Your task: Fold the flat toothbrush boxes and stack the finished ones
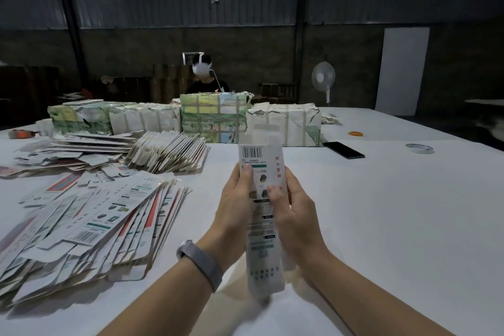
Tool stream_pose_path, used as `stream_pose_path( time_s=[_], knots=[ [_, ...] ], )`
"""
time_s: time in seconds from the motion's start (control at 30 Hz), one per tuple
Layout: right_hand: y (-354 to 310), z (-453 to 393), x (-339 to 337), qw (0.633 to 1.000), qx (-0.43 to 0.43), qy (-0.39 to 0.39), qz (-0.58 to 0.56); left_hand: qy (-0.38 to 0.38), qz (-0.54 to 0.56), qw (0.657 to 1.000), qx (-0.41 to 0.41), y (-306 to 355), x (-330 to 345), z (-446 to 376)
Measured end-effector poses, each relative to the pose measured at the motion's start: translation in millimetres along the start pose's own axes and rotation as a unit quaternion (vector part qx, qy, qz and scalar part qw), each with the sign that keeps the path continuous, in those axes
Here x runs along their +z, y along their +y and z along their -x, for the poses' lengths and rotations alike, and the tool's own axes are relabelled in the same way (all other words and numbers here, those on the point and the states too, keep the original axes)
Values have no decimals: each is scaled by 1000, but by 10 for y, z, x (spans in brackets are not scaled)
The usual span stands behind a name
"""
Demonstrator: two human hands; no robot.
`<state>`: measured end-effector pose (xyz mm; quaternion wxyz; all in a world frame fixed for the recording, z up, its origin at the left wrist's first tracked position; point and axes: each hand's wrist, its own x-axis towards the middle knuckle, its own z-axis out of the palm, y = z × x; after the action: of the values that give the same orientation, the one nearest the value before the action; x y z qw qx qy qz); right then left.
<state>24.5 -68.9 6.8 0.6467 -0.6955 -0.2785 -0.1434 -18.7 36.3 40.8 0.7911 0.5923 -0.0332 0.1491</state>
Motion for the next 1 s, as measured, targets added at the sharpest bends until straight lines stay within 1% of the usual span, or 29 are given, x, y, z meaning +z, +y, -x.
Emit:
stream_pose_path(
  time_s=[0.1, 0.17, 0.23, 0.3, 0.57, 0.63, 0.73, 0.83, 0.9, 1.0],
  knots=[
    [-74, -43, -18, 999, -12, 27, 16, -57, 57, 994, -68, 10, 39, 31],
    [-113, -43, -17, 999, -20, 37, 23, -83, 72, 991, -82, 11, 11, 58],
    [-133, -33, -3, 999, -29, 29, 29, -99, 73, 989, -84, 3, -22, 94],
    [-158, -27, 9, 999, -40, 21, 28, -101, 68, 990, -74, -9, -50, 117],
    [-226, -21, 105, 996, -74, -19, 40, -53, 13, 998, 14, 18, -122, 107],
    [-281, -28, 120, 996, -80, -30, 41, -44, 12, 999, 22, 30, -157, 97],
    [-430, -148, 78, 992, -99, -49, 53, -49, 15, 998, 33, 66, -166, 82],
    [-597, -325, 0, 992, -107, -62, 22, -57, -13, 996, 68, 76, -96, 96],
    [-627, -377, -43, 988, -132, -74, 9, -49, -17, 995, 88, 60, -70, 97],
    [-581, -358, -56, 985, -155, -80, 17, -52, -33, 994, 86, 40, -102, 85]
  ],
)
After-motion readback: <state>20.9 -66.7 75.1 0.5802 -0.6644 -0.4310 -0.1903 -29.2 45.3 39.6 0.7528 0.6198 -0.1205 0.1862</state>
